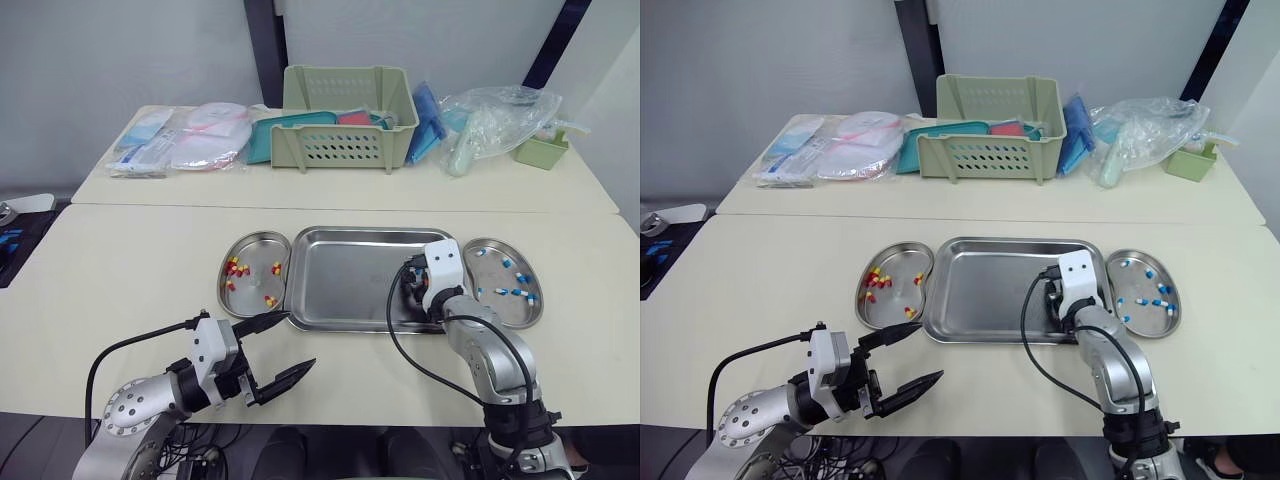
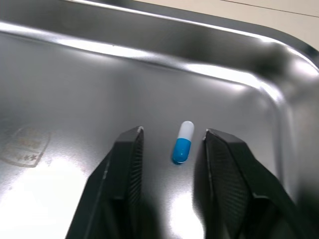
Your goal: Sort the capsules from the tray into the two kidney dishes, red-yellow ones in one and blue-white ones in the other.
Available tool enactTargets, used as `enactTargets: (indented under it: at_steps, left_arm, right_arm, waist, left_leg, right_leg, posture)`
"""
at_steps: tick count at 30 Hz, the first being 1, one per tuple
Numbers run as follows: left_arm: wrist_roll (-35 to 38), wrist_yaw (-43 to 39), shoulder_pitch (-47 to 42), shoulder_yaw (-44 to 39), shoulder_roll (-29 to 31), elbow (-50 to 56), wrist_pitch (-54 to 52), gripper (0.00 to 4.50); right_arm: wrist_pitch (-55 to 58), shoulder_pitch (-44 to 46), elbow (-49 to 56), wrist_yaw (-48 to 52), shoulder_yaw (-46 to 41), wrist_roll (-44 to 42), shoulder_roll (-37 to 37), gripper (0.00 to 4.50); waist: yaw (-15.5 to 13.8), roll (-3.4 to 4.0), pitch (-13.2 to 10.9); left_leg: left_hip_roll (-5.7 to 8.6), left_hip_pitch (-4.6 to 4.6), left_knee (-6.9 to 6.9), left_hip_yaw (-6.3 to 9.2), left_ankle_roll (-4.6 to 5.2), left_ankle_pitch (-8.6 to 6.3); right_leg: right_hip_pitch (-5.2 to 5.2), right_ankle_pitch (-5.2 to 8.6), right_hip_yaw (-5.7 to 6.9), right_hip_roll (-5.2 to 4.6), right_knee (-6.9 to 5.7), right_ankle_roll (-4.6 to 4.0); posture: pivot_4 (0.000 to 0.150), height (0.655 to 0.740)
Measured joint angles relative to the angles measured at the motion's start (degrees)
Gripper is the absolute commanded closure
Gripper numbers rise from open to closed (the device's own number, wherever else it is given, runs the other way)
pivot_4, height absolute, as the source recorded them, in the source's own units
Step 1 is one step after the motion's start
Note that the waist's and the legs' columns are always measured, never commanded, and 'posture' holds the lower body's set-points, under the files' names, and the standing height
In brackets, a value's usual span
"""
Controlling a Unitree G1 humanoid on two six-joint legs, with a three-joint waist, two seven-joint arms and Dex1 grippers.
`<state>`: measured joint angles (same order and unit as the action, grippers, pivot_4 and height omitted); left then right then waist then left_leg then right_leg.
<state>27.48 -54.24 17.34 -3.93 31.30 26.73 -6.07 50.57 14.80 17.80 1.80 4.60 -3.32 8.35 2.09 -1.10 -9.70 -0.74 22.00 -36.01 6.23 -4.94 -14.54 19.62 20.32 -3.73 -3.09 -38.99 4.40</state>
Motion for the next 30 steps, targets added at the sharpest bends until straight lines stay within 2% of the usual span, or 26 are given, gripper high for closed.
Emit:
enactTargets:
  at_steps: [5,14,18,23,30]
  left_arm:
    - [-0.1,1.0,0.0,0.3,0.0,0.0,-0.1,0.0]
    - [0.4,1.2,-1.4,1.0,0.0,0.1,-1.0,0.0]
    - [1.6,-0.6,-1.7,1.1,0.5,0.4,-0.8,0.0]
    - [3.6,-5.5,-2.5,1.2,1.2,0.2,1.1,0.0]
    - [5.8,-10.4,-4.9,1.3,1.1,-0.7,3.1,0.0]
  right_arm:
    - [-0.1,-0.2,0.0,-0.2,0.2,1.1,0.5,4.45]
    - [-2.0,-1.7,1.6,3.1,3.7,2.7,3.5,4.48]
    - [-2.2,-4.6,7.8,6.0,3.1,1.9,6.3,4.48]
    - [0.3,-10.7,21.1,9.9,-6.9,-1.1,11.7,4.48]
    - [3.8,-16.6,24.6,12.4,-18.3,-4.7,13.0,4.48]
  waist:
    - [0.2,0.0,0.0]
    - [0.3,0.01,0.0]
    - [0.1,0.08,0.0]
    - [-0.3,0.13,-0.1]
    - [-0.1,0.18,-0.1]
  left_leg:
    - [0.0,-0.01,0.0,0.0,0.0,0.0]
    - [0.0,0.01,0.01,0.01,0.0,0.0]
    - [0.0,0.06,0.0,0.02,0.0,0.0]
    - [0.01,0.08,0.0,0.02,0.0,0.0]
    - [0.0,0.05,0.01,-0.03,0.0,0.0]
  right_leg:
    - [0.0,0.0,0.0,0.0,0.0,0.0]
    - [0.0,0.0,0.01,0.0,0.0,0.0]
    - [0.02,0.0,0.02,0.0,0.02,0.0]
    - [0.0,0.0,0.04,-0.01,0.05,0.0]
    - [0.0,0.0,0.0,0.01,0.03,0.0]
  posture:
    - [0.15,0.74]
    - [0.15,0.74]
    - [0.15,0.74]
    - [0.15,0.74]
    - [0.15,0.74]
